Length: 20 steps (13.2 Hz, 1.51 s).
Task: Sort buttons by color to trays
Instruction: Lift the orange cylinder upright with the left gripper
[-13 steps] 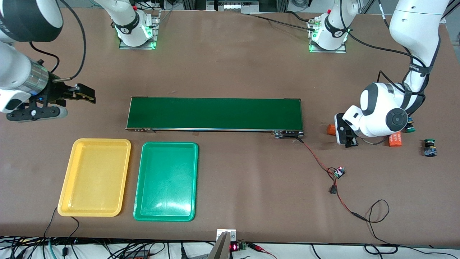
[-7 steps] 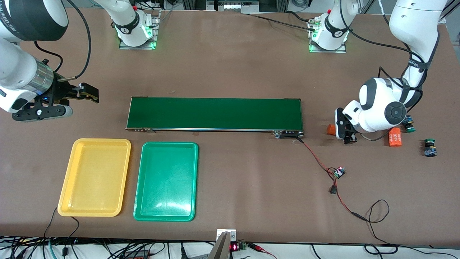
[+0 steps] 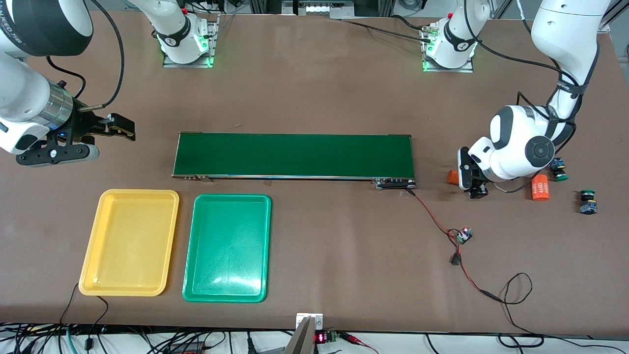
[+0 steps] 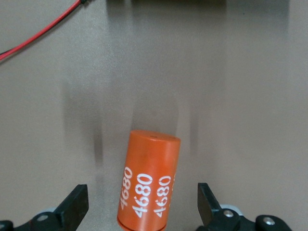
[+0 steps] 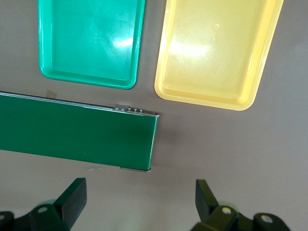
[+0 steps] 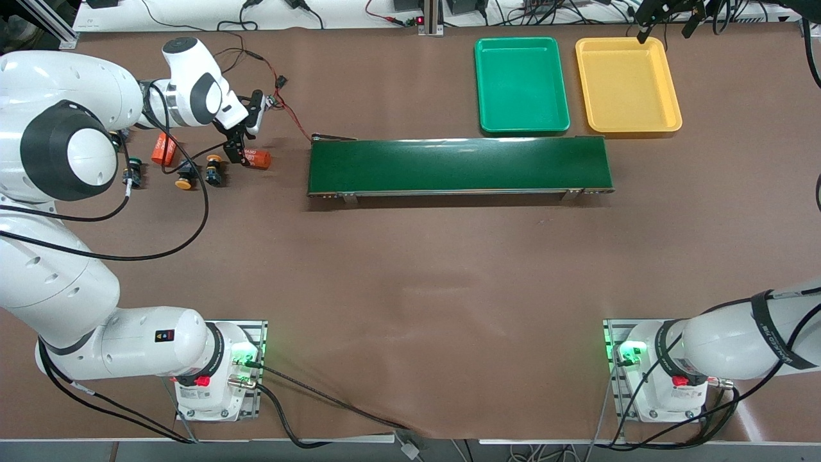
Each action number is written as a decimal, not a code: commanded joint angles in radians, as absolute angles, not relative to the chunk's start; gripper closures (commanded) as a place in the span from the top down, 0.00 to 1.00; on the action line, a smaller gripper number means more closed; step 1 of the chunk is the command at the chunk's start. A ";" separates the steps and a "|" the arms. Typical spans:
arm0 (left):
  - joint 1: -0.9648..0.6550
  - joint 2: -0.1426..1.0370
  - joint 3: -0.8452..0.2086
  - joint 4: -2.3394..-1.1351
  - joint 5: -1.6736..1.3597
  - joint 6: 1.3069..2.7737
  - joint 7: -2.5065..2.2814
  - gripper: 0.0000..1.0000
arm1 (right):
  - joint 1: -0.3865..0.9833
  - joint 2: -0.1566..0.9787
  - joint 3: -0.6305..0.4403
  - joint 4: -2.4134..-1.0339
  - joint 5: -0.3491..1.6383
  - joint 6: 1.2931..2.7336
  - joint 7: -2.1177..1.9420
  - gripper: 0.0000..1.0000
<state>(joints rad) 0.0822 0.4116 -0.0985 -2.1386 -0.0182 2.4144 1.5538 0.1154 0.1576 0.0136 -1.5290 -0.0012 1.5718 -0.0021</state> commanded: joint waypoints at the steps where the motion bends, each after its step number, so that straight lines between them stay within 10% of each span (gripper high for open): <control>1: 0.106 0.394 -0.110 -2.166 -0.018 2.437 1.580 1.00 | 0.112 0.158 0.014 -1.517 -0.006 1.571 -0.008 1.00; 8: 0.121 0.403 -0.110 -2.168 -0.011 2.444 1.589 0.90 | 0.113 0.158 0.012 -1.517 -0.008 1.572 -0.002 1.00; 20: 0.118 0.448 -0.112 -2.171 -0.006 2.505 1.615 1.00 | 0.112 0.158 0.012 -1.519 -0.006 1.572 0.005 1.00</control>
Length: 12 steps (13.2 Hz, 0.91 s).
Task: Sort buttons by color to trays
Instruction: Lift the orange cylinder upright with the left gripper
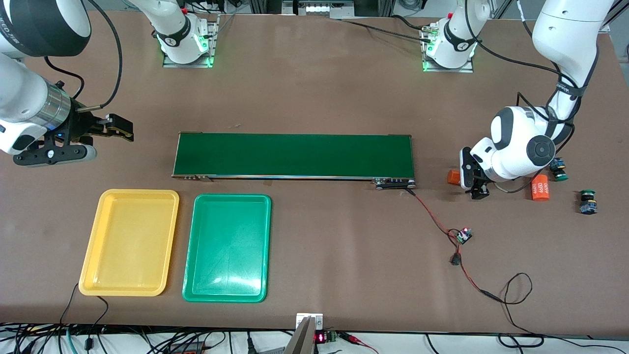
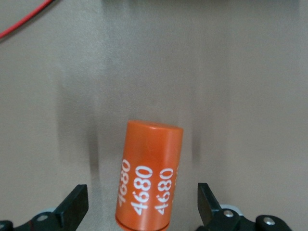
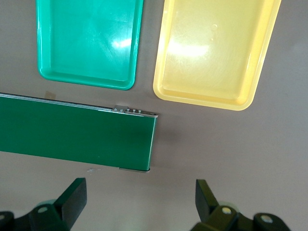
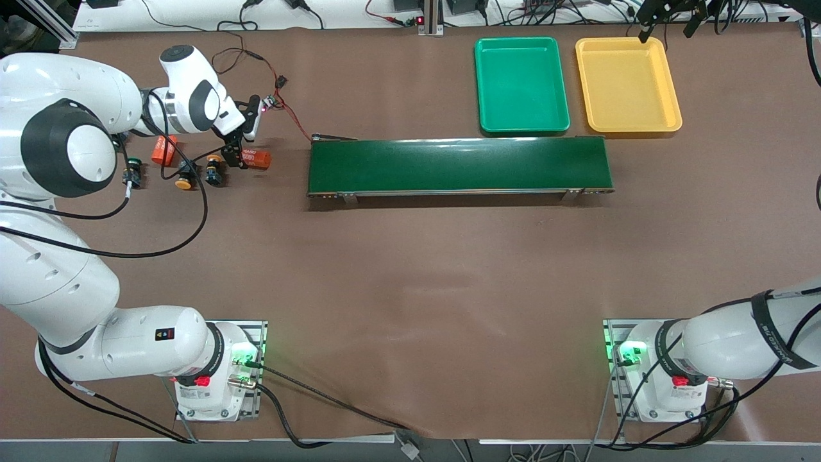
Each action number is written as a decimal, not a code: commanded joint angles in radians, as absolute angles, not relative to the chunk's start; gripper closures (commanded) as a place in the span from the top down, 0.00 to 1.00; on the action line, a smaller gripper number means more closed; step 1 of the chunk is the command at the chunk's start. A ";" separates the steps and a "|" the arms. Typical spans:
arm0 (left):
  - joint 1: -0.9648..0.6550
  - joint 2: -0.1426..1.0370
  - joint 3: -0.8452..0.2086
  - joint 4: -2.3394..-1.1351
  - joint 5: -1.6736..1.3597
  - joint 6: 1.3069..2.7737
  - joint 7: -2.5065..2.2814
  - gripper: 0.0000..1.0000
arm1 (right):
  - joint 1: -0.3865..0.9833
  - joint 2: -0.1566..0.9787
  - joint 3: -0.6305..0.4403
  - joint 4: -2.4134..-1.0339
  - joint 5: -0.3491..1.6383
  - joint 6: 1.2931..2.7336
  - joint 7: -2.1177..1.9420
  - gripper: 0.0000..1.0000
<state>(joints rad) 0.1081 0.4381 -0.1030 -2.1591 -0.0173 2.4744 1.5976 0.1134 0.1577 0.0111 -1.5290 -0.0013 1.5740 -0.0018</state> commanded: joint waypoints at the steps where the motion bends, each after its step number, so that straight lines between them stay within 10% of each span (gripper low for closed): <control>1: 0.117 0.451 -0.112 -2.178 -0.006 2.507 1.615 1.00 | 0.109 0.160 0.012 -1.519 -0.006 1.572 0.005 1.00; 4: 0.112 0.446 -0.126 -2.198 -0.005 2.508 1.618 0.87 | 0.107 0.167 0.012 -1.519 -0.005 1.572 0.003 1.00; 6: 0.104 0.446 -0.129 -2.198 -0.005 2.508 1.670 0.30 | 0.109 0.167 0.012 -1.519 -0.005 1.572 0.006 1.00; 8: 0.100 0.443 -0.129 -2.198 -0.006 2.508 1.683 0.05 | 0.110 0.167 0.012 -1.519 -0.002 1.572 0.006 1.00; 12: 0.106 0.384 -0.129 -2.195 -0.009 2.507 1.678 0.00 | 0.109 0.167 0.012 -1.519 0.002 1.572 0.006 1.00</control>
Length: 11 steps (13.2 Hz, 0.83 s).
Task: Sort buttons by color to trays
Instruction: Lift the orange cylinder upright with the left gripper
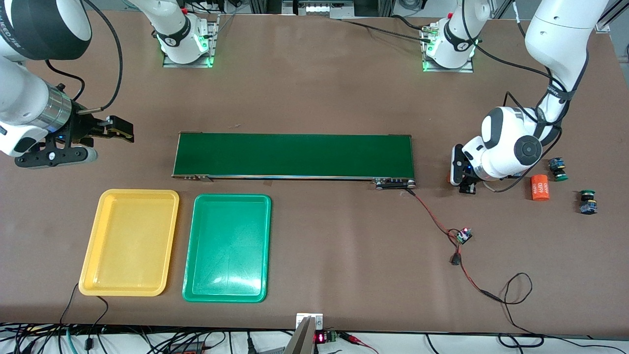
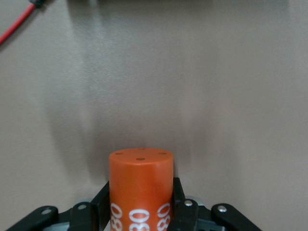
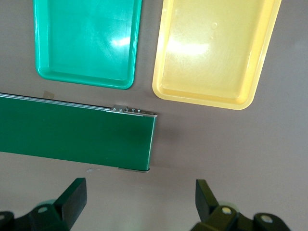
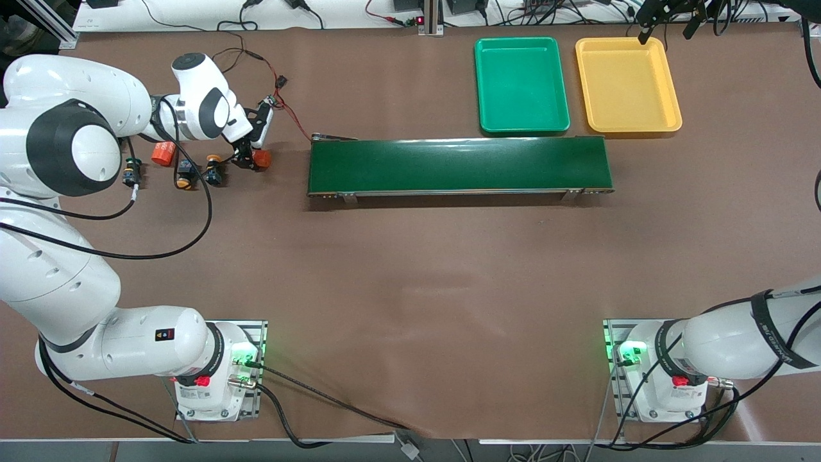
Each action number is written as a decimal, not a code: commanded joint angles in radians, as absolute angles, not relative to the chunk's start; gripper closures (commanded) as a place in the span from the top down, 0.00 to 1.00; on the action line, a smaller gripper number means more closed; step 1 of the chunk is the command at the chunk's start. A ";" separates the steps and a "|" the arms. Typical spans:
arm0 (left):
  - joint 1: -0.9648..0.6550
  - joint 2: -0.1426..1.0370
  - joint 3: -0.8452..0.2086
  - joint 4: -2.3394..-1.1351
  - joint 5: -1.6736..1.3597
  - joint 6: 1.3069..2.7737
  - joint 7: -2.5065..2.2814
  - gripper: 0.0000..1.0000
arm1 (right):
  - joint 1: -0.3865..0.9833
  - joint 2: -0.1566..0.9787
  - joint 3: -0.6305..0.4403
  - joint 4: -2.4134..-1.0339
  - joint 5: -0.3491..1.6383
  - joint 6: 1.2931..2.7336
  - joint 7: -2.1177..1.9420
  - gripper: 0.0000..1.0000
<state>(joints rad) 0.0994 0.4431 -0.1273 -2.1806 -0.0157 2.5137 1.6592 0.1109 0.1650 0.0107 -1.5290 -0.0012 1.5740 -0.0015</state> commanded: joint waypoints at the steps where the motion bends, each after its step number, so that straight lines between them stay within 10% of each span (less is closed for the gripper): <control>1: 0.109 0.365 -0.129 -2.197 -0.009 2.505 1.671 0.00 | 0.109 0.167 0.012 -1.519 0.002 1.572 0.006 1.00; 11: -0.044 0.218 -0.190 -2.198 -0.008 2.292 1.413 0.00 | 0.107 0.169 0.012 -1.519 0.005 1.572 0.003 1.00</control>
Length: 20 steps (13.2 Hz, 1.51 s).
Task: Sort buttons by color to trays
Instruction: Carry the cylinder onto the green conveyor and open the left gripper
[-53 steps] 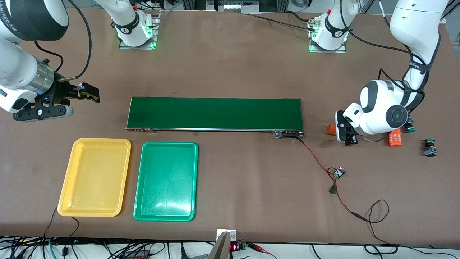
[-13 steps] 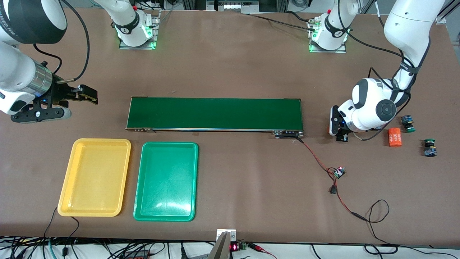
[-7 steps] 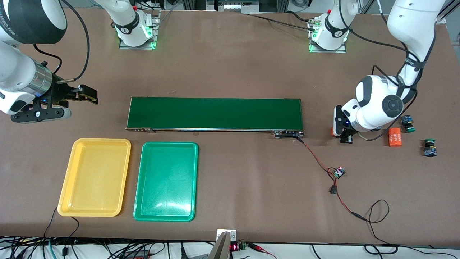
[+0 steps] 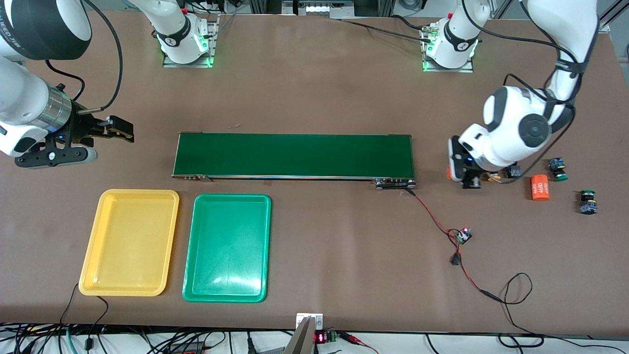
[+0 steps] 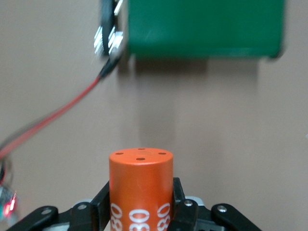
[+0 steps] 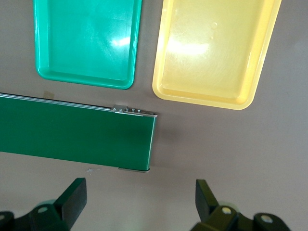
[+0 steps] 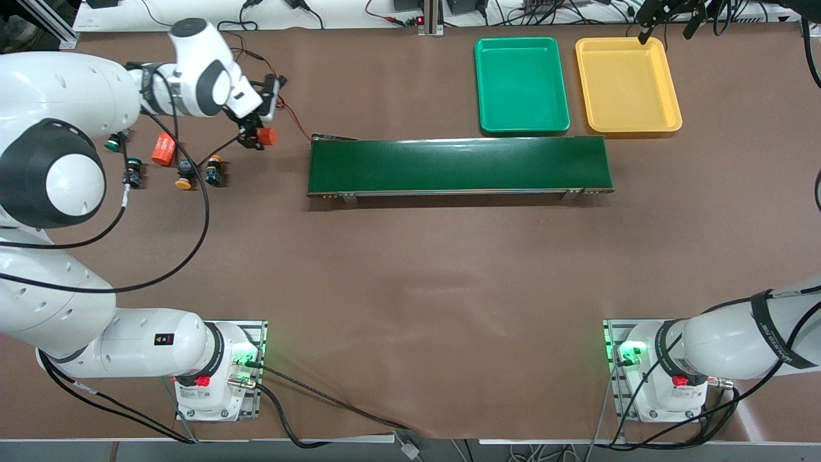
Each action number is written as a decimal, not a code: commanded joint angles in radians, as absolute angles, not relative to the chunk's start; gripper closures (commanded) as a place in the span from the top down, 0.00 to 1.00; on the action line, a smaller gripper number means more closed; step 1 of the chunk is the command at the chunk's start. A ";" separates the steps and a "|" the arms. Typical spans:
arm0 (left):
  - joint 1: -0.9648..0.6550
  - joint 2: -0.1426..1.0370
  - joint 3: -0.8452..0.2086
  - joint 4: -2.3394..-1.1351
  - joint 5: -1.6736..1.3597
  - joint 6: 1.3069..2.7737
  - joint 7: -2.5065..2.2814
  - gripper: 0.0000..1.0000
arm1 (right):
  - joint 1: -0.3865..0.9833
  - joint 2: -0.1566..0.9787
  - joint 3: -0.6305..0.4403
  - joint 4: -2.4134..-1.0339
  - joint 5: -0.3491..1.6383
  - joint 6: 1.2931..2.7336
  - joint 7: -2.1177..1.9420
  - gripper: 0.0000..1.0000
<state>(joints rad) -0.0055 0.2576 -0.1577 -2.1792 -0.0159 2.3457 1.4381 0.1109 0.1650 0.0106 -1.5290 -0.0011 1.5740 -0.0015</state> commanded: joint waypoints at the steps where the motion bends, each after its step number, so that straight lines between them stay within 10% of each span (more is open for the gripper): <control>1: -0.048 0.210 -0.228 -2.198 -0.008 2.278 1.411 0.00 | 0.106 0.169 0.011 -1.519 0.005 1.572 0.003 1.00; 20: -0.183 0.345 -0.379 -2.175 -0.008 2.465 1.192 0.00 | 0.021 0.183 0.006 -1.526 0.026 1.568 -0.012 1.00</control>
